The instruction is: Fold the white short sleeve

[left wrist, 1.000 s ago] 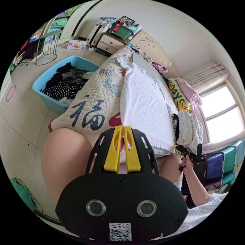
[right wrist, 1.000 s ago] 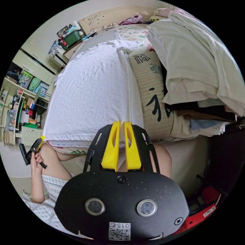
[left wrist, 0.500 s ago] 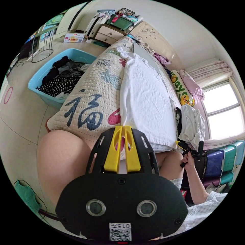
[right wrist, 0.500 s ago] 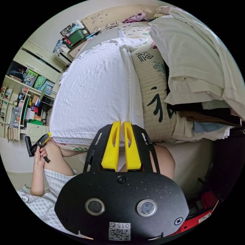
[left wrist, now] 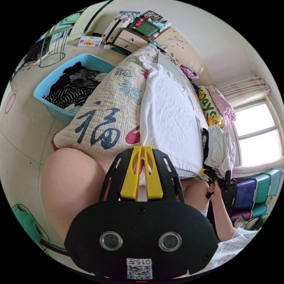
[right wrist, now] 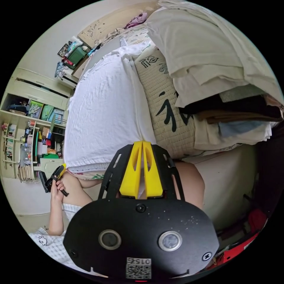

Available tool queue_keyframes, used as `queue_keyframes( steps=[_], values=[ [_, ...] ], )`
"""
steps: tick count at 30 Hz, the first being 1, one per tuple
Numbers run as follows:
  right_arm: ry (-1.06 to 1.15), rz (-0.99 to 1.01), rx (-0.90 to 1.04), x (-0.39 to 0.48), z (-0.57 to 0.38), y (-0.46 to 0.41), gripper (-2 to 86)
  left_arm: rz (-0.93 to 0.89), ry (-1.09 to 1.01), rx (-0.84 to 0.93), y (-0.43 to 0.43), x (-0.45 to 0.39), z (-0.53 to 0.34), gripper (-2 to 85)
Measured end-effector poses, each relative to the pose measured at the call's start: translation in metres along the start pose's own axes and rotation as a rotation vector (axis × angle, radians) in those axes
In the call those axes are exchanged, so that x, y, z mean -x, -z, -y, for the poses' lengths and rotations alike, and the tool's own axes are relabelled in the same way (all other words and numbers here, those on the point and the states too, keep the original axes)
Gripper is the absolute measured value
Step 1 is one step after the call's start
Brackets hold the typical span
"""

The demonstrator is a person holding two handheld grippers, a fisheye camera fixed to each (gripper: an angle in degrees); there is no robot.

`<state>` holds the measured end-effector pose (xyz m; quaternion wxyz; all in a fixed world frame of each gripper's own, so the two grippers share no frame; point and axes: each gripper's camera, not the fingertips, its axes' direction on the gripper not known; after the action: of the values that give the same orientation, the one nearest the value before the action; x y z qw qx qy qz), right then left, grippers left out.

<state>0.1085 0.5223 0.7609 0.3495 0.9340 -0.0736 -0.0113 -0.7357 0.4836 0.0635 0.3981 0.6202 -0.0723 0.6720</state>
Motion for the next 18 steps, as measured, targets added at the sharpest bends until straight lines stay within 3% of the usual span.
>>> queue_keyframes(
  steps=[3,9,15,18],
  values=[
    [-0.009,0.026,0.025,-0.016,0.002,-0.006,-0.9,-0.032,0.031,-0.004,0.015,0.003,-0.002,-0.4],
    [-0.072,0.169,0.018,-0.059,-0.006,-0.009,-0.7,-0.175,0.151,-0.189,0.09,0.017,-0.024,-0.5],
    [-0.118,0.358,-0.092,-0.103,-0.028,0.001,-0.6,-0.166,0.17,-0.43,0.181,-0.009,-0.048,-0.8],
    [-0.153,0.464,-0.144,-0.126,-0.037,0.0,-0.5,-0.266,0.223,-0.49,0.204,-0.022,-0.047,-0.9]
  ],
)
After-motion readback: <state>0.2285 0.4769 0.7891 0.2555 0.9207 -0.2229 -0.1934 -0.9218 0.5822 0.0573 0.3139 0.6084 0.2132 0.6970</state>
